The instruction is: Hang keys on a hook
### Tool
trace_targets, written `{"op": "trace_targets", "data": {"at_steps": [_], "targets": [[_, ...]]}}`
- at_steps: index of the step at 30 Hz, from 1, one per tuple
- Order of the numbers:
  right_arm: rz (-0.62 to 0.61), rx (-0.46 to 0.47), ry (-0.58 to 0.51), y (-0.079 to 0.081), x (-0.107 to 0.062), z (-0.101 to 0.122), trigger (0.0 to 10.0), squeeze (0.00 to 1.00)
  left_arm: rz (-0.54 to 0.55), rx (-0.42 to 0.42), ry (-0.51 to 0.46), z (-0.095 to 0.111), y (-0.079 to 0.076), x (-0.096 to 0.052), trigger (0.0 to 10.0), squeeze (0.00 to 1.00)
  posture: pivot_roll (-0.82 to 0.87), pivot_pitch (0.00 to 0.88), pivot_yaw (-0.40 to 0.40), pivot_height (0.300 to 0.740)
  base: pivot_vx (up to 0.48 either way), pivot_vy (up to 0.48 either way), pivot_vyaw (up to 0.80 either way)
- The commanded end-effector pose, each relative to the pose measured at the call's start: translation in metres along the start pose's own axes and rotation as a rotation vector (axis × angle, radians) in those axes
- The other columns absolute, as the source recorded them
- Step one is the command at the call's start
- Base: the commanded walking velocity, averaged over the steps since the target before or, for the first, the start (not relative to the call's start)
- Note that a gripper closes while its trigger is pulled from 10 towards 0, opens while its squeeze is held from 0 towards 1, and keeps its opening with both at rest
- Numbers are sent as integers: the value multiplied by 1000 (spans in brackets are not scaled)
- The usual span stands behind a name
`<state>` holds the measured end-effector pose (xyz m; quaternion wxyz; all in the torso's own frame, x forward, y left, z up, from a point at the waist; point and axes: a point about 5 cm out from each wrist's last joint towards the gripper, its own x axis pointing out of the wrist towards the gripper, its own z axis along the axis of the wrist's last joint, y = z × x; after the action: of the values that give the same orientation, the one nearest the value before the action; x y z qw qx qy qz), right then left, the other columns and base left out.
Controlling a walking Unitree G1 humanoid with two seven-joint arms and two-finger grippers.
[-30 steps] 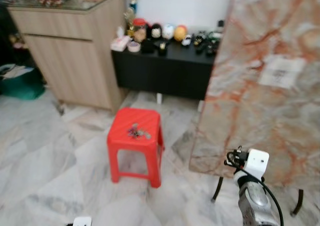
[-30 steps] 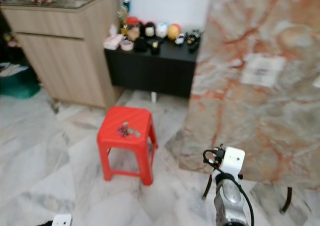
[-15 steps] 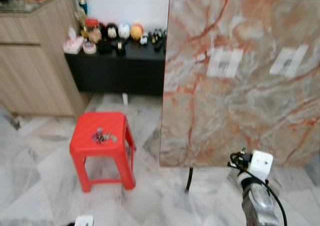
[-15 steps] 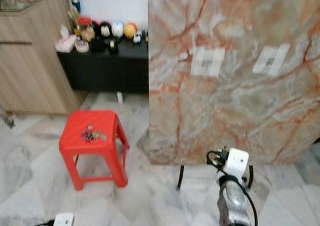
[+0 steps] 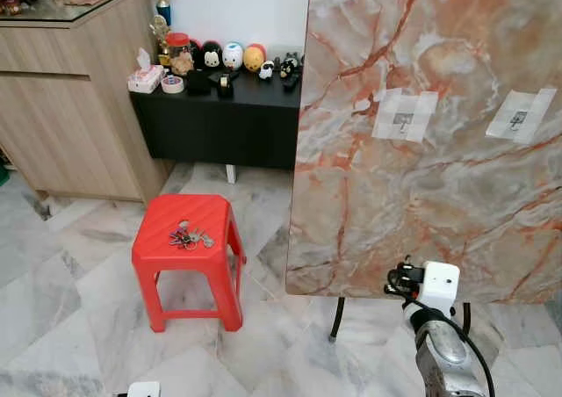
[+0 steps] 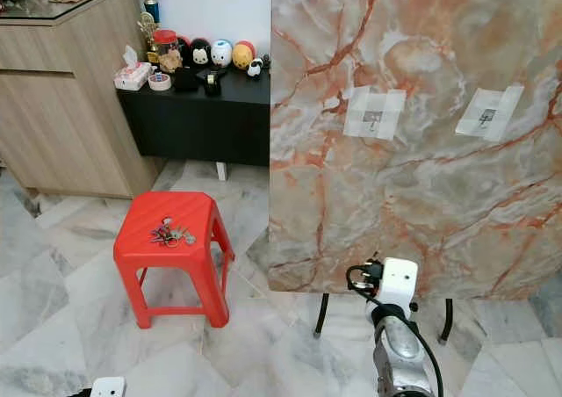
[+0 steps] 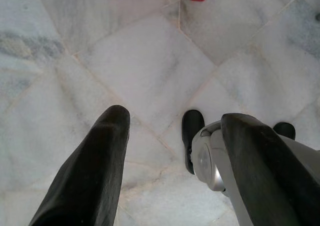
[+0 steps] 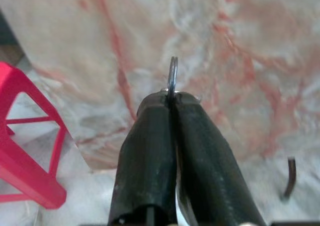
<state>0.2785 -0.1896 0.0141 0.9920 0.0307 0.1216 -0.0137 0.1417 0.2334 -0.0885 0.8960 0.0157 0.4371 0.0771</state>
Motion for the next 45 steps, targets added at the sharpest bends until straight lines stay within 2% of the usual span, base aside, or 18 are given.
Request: {"op": "trace_targets", "data": {"at_steps": [1,9,13,17,45], "targets": [[16,-17,-41,0,1,8,10000,0,0,-2,30,-6,3,-1,10000,0,56,0,-52,740,0,0,0],[22,-21,-29,1,0,4,10000,0,3,6,36,-7,4,-2,10000,0,68,0,-51,740,0,0,0],[15,-54,-60,1,-1,8,10000,0,6,8,35,-7,6,-2,10000,0,70,0,-50,740,0,0,0],[-8,-16,-64,-1,1,11,10000,0,12,7,32,-6,7,-2,10000,0,77,0,-56,740,251,0,558],[-78,7,-58,-4,2,12,10000,0,15,-10,39,-10,9,-4,10000,0,80,0,-55,740,246,0,0]]}}
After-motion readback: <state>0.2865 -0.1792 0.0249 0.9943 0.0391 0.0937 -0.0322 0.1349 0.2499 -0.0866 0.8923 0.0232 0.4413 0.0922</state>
